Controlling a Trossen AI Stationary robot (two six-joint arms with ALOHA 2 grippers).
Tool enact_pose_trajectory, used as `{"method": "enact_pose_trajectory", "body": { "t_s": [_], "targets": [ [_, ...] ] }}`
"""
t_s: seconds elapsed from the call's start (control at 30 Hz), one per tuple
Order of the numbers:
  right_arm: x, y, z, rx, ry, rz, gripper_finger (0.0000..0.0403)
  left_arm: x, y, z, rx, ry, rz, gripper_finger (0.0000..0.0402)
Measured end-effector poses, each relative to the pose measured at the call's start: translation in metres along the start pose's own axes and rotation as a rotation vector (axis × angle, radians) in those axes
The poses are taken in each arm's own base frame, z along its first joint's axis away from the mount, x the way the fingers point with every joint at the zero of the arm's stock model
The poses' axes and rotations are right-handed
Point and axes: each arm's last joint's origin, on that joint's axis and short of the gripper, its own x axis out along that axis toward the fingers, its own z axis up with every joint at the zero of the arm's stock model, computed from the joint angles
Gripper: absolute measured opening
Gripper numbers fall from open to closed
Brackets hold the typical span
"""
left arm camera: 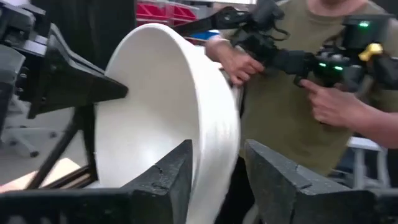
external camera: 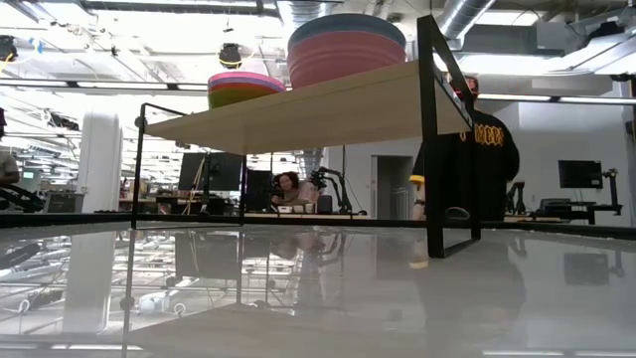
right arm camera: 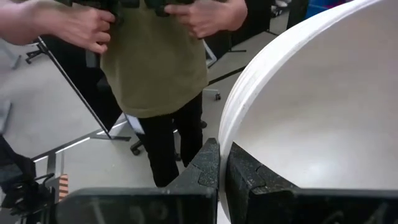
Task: Place and stack bowls onto a shelf
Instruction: Stack the large white bowl on the top of the large blue bowl on the shelf
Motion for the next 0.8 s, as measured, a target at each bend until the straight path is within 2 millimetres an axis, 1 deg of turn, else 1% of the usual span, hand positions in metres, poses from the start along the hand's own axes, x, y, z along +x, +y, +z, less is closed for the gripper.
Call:
{"method": "enact_pose_trajectory", "body": {
  "t_s": [0.07,0.3,0.37,0.43,0.6,0.63,0.7,0.8],
  "targets": [
    [-0.002,-0.002,0.000,0.003,-0.003,-0.003,0.0028,0.000,0.001,0.000,0.004,-0.004,0.030,0.0121],
    [-0.009,-0.006,0.000,-0.001,-0.037,0.030,0.0028,0.000,0.000,0.000,0.028,0.003,0.009,0.0116],
    [-0.010,-0.007,0.000,0.000,-0.040,0.036,0.0028,0.000,0.000,0.000,0.028,0.003,0.008,0.0108],
    [-0.010,-0.007,0.000,-0.001,-0.041,0.035,0.0028,0.000,0.000,0.000,0.030,0.002,0.010,0.0089],
    [-0.010,-0.007,0.000,-0.005,-0.044,0.035,0.0028,0.000,-0.001,0.000,0.082,0.002,-0.017,0.0019],
    [-0.010,-0.007,0.000,-0.007,-0.045,0.034,0.0028,0.001,-0.001,0.000,0.087,0.002,-0.024,0.0012],
    [-0.010,-0.008,0.001,-0.014,-0.054,0.029,0.0033,0.000,-0.001,0.001,0.090,-0.003,-0.035,0.0011],
    [-0.011,-0.010,0.005,0.064,-0.075,0.010,0.0061,0.000,-0.002,0.002,0.092,-0.007,-0.043,0.0010]
  ]
}}
